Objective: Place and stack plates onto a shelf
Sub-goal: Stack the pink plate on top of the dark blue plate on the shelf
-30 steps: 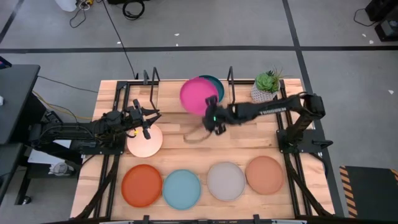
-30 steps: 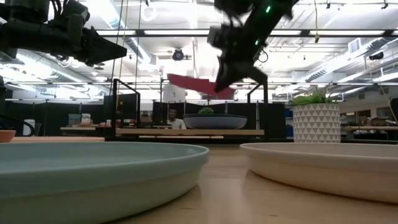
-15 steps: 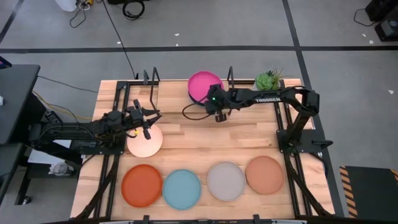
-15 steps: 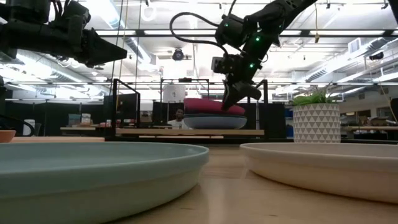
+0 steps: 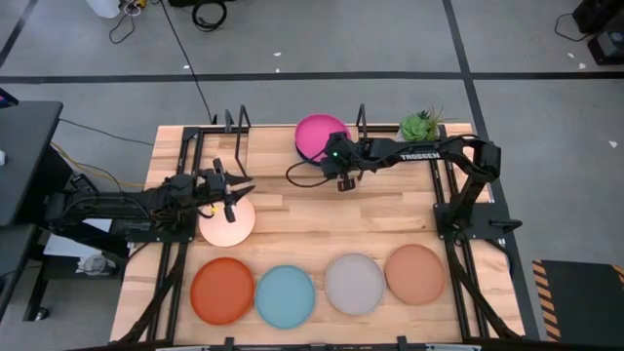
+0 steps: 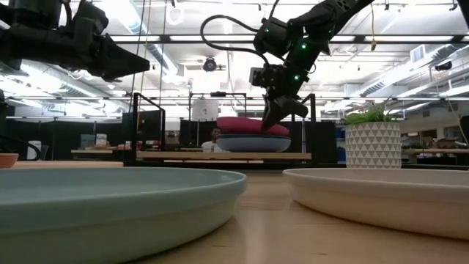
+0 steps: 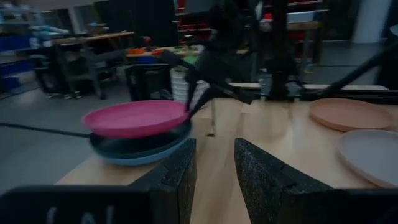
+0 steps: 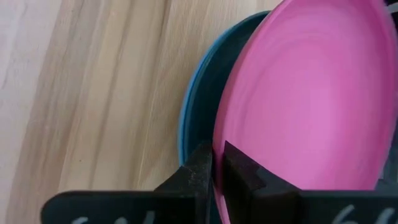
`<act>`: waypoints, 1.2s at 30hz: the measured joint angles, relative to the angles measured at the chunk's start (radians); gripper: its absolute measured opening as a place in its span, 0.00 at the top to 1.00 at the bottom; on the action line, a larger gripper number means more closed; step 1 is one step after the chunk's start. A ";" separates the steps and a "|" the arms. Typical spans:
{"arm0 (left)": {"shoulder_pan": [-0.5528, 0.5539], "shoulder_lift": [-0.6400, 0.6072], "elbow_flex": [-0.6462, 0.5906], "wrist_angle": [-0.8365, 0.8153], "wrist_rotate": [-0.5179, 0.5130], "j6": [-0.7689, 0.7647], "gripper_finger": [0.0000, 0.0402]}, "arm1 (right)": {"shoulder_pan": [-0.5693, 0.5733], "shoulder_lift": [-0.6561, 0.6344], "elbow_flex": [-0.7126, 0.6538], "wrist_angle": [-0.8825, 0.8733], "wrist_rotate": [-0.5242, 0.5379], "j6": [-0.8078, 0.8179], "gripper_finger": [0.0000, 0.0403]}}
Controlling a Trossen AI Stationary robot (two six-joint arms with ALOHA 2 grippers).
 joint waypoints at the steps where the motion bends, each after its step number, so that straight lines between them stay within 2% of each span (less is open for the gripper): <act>1: 0.000 0.000 0.000 0.000 0.009 0.000 0.71 | 0.000 0.000 0.000 0.000 -0.001 0.000 0.90; 7: 0.000 0.000 0.000 0.003 0.010 0.002 0.71 | 0.001 0.000 0.000 -0.002 -0.007 0.003 0.77; 13: 0.000 0.000 0.000 -0.006 0.010 0.002 0.71 | 0.045 -0.042 0.001 -0.002 0.094 0.002 0.68; 21: 0.000 0.000 0.000 -0.044 0.010 0.003 0.71 | 0.082 -0.061 0.000 -0.064 0.064 0.082 0.67; 25: 0.000 0.000 0.000 -0.043 0.010 0.003 0.71 | 0.067 -0.050 -0.002 -0.024 0.137 0.113 0.67; 36: 0.000 0.000 0.000 -0.034 0.011 0.003 0.71 | 0.000 0.049 -0.003 0.087 0.088 0.108 0.68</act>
